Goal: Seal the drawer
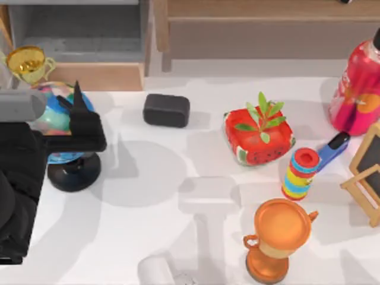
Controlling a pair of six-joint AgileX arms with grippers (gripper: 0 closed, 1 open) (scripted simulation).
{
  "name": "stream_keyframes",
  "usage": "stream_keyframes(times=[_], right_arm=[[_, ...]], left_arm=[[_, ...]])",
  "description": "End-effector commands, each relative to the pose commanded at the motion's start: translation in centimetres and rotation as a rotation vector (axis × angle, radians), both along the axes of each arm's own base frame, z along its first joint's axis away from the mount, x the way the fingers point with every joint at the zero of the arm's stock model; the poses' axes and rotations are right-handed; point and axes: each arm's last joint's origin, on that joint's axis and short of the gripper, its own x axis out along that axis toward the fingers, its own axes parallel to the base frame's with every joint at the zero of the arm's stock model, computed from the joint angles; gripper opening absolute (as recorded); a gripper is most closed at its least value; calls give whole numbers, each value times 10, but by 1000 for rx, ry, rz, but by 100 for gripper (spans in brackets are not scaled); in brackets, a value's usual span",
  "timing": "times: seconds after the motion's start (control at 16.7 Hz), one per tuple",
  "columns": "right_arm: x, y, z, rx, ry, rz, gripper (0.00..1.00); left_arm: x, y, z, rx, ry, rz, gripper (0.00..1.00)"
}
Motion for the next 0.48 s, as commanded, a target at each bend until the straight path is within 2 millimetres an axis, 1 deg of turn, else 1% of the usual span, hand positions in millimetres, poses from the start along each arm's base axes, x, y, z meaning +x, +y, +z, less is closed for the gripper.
stream_keyframes(times=[0.3,0.48], right_arm=[[0,0,0,0,0,0,100],[0,0,0,0,0,0,100]], left_arm=[[0,0,-1,1,2,1,100],[7,8,-1,44,-7,25,100]])
